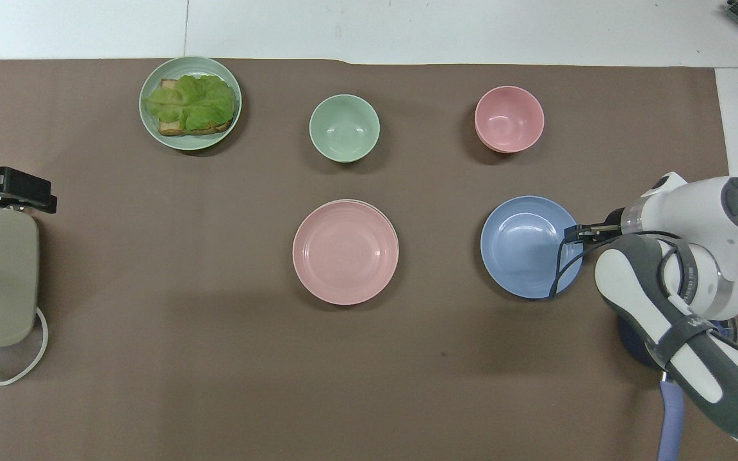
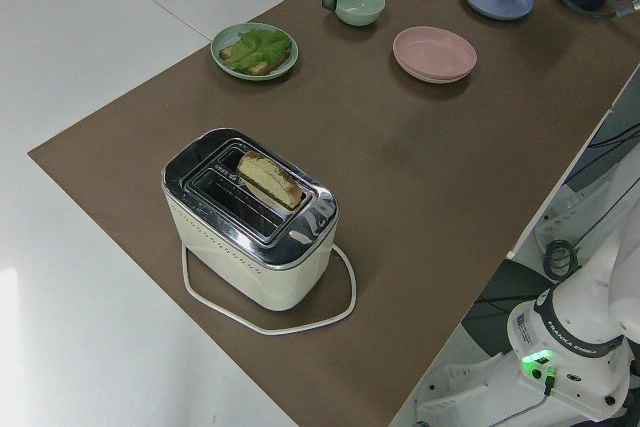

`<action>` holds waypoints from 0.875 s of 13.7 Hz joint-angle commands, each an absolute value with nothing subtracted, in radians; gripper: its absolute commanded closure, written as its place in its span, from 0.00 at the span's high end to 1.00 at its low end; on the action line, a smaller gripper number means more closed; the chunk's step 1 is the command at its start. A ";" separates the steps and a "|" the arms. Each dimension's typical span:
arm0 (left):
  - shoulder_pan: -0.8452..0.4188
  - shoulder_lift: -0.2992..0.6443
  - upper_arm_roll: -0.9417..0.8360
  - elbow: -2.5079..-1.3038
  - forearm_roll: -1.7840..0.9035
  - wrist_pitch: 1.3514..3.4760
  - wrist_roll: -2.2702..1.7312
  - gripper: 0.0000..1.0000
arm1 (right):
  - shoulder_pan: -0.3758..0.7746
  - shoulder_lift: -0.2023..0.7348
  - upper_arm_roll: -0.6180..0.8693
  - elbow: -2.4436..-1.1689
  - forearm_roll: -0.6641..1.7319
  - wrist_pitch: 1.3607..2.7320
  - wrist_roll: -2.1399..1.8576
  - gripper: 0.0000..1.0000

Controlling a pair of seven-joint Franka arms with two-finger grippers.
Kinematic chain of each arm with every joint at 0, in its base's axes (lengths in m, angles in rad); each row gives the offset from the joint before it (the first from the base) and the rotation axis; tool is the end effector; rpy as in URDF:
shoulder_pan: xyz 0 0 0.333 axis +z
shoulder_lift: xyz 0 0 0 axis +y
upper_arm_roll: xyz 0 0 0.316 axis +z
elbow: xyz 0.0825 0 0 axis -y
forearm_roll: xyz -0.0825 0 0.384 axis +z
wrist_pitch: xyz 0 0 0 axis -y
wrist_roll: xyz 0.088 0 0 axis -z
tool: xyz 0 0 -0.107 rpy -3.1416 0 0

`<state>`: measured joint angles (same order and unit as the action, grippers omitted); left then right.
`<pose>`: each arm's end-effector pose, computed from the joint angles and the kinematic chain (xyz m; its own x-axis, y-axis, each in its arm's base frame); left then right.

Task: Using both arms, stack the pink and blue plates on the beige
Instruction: 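Close the right gripper on the blue plate's rim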

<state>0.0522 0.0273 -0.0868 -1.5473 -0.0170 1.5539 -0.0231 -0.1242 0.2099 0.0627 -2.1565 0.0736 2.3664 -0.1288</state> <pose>0.5608 -0.0206 0.6189 0.9997 -0.0118 -0.0210 -0.0114 -0.9998 0.0189 0.5612 -0.0340 0.3016 0.9999 0.0131 0.0067 0.0135 -0.9978 -0.0642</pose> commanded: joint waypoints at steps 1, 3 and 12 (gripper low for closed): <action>0.058 0.021 -0.094 -1.546 0.003 1.537 -0.028 1.00 | -0.135 0.212 0.067 -2.161 0.103 2.379 -0.192 0.39; 0.058 0.021 -0.094 -1.546 0.003 1.539 -0.028 1.00 | -0.140 0.213 0.067 -2.155 0.103 2.378 -0.202 0.00; 0.058 0.021 -0.094 -1.546 0.003 1.537 -0.028 1.00 | -0.124 0.104 0.081 -2.105 0.171 2.228 -0.206 0.00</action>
